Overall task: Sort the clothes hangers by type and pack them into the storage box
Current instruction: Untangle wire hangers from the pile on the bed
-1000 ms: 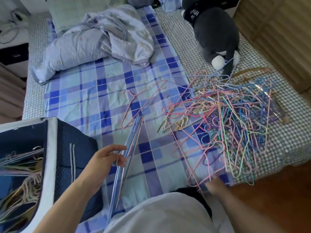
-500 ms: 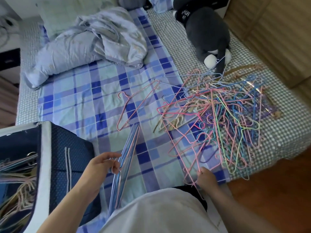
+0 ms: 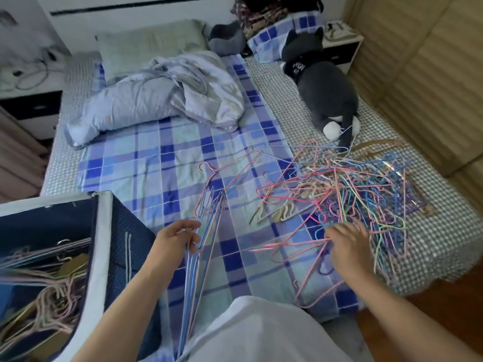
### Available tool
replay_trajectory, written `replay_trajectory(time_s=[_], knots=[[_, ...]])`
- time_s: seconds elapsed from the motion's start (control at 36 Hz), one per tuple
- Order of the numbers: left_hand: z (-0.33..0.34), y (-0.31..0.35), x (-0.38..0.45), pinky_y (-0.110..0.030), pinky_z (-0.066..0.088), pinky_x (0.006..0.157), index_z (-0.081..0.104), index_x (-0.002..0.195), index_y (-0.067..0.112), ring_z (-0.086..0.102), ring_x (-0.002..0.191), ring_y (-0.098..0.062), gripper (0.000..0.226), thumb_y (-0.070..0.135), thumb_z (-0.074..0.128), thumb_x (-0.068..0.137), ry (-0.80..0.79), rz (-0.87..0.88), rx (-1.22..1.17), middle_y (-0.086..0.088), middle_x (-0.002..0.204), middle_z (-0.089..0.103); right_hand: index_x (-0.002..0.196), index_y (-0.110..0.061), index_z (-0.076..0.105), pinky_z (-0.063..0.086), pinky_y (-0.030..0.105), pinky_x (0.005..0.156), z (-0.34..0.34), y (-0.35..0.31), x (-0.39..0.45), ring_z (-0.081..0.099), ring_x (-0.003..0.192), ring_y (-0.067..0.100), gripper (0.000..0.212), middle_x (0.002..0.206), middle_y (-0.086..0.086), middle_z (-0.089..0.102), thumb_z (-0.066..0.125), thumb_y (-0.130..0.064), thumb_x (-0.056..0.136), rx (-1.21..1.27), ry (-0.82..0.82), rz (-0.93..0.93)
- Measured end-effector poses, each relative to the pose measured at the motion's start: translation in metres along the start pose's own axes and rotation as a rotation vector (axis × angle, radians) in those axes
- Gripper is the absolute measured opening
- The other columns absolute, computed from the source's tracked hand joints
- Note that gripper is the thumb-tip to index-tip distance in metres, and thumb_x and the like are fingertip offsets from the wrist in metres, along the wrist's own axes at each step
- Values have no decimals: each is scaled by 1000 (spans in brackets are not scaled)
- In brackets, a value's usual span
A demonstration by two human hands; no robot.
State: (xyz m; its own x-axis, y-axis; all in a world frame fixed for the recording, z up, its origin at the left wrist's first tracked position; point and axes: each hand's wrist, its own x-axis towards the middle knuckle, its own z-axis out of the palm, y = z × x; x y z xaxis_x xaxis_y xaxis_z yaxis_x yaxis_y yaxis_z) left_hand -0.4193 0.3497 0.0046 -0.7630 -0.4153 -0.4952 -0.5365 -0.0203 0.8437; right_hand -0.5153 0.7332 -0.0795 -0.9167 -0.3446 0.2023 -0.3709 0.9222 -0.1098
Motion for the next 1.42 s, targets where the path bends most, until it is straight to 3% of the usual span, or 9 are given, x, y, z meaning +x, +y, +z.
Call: replay_trajectory(time_s=[0.19,0.36,0.72,0.89,0.97,1.08,1.17,1.33,1.42], knots=[[0,13,-2,-22,48,65,74,101,16,61,59,-12,30,2,48,101,-95,24,16,-5,75,73,64,-16,60,41,42,93,-14,-30,50,54,73,25,25,68,-2,58,42,0,59,112,170,-310],[0,17,-13,-30,50,84,73,107,15,65,74,-22,24,9,51,104,-183,79,-67,-9,77,72,62,-17,58,31,29,79,-13,-97,86,44,72,22,16,67,-2,56,51,-3,66,316,141,-502],[-20,27,-38,-24,52,75,68,118,8,57,72,-24,22,7,63,97,-378,105,-132,-11,74,63,64,-21,59,32,30,73,24,-140,113,38,80,16,41,71,-7,57,66,16,48,294,-224,-496],[-30,9,-15,-23,51,80,68,115,8,60,77,-29,23,-1,54,99,-235,16,-111,-7,70,64,124,-18,63,33,37,110,41,-142,113,42,126,30,72,129,3,55,60,15,61,230,-281,-249],[-33,-7,-6,-26,47,82,69,111,9,58,74,-24,20,2,55,99,-163,-40,-79,-6,70,65,129,-18,59,38,34,105,52,-144,115,45,124,28,62,132,6,52,52,12,75,319,-454,-27],[-36,-23,7,-18,47,64,71,105,6,54,68,-21,17,1,56,99,-59,-128,-106,-9,72,65,129,-20,54,49,34,94,90,-144,125,55,118,30,48,136,10,54,49,-1,85,316,-816,159],[-37,-34,30,-16,45,58,70,104,-1,53,58,-16,17,-3,55,98,29,-189,-88,-11,70,62,138,-14,46,47,31,91,131,-161,147,57,120,33,48,137,16,55,49,-9,90,201,-1056,141],[-36,-44,76,-12,35,41,73,94,10,46,41,-5,22,-1,54,97,254,-233,-26,-9,64,58,153,-14,29,44,44,101,211,-213,228,48,131,38,62,152,15,36,50,-7,94,146,-928,-33],[-44,-70,95,-13,40,45,73,95,12,52,46,-6,22,1,54,96,342,-269,-49,-2,58,60,152,-11,30,32,42,111,267,-241,258,31,143,34,59,160,10,23,49,-10,97,136,-924,-140]])
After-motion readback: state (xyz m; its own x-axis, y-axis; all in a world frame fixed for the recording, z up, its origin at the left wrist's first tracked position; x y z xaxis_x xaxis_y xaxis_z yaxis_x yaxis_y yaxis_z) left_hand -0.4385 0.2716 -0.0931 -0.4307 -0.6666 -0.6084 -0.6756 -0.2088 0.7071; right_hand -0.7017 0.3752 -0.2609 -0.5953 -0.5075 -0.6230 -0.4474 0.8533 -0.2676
